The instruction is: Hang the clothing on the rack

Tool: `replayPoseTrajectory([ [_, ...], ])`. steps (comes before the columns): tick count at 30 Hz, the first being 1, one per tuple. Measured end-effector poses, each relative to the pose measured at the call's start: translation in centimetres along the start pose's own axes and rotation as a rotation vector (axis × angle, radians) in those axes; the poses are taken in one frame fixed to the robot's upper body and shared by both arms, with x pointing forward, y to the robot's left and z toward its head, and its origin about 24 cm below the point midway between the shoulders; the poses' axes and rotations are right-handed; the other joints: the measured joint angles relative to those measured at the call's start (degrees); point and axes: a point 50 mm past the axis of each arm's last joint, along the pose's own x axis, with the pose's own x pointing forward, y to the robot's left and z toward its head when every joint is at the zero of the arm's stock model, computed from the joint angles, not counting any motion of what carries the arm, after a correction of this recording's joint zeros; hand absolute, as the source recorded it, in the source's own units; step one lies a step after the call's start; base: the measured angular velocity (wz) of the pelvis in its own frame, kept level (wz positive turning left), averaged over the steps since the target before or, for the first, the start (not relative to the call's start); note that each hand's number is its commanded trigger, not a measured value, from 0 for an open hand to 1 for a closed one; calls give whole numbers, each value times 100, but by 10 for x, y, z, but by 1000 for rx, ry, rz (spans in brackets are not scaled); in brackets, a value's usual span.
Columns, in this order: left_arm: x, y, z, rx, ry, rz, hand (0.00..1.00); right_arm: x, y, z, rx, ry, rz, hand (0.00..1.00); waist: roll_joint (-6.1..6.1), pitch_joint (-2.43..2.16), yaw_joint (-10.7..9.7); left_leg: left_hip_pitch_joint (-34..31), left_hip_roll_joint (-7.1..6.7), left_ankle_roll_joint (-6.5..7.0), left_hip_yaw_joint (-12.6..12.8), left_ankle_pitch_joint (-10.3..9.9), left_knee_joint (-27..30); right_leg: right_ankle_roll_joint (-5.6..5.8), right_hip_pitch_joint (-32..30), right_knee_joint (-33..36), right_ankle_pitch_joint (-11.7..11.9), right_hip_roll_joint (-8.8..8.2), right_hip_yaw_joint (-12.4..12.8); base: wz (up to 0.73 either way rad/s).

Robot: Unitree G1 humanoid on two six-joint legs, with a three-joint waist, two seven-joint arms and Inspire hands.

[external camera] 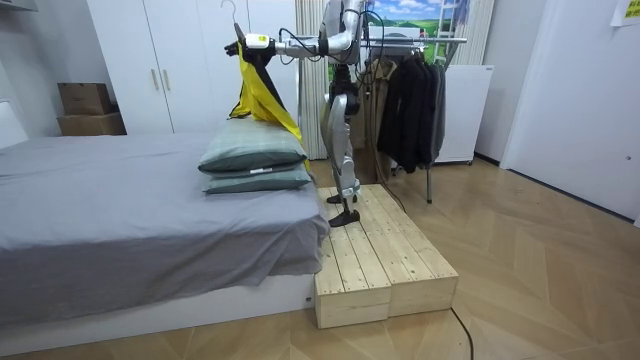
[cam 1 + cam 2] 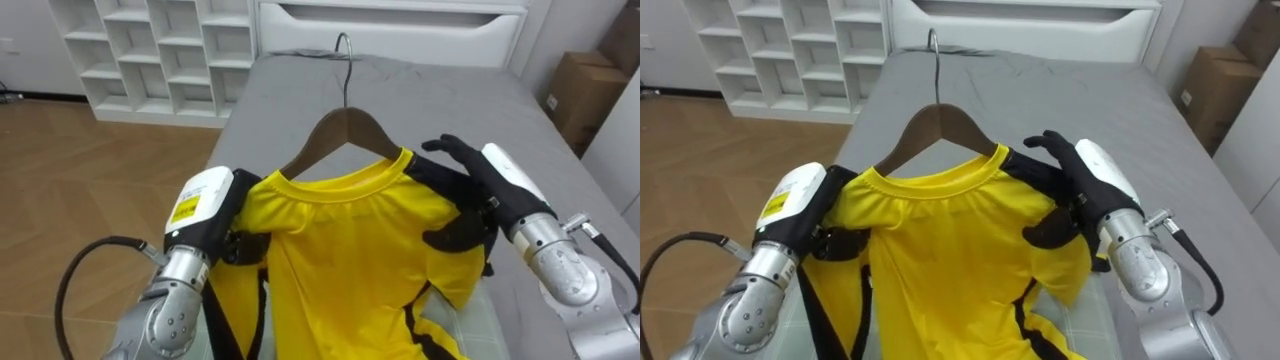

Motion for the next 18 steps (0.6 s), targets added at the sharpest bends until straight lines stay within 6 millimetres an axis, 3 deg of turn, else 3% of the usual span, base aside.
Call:
replayPoseTrajectory([
  [14,0,3,17,16,-73,2,100,1,0,1,14,-2,-45,0,12,13,79,-34,-2,0,-9,0,8,0,-22,1,0,1,-2,0],
  [18,0,2,17,14,-71,0,100,1,1,1,6,0,-50,0,54,44,83,-36,-3,1,-13,-1,7,0,-22,1,0,1,-3,0],
])
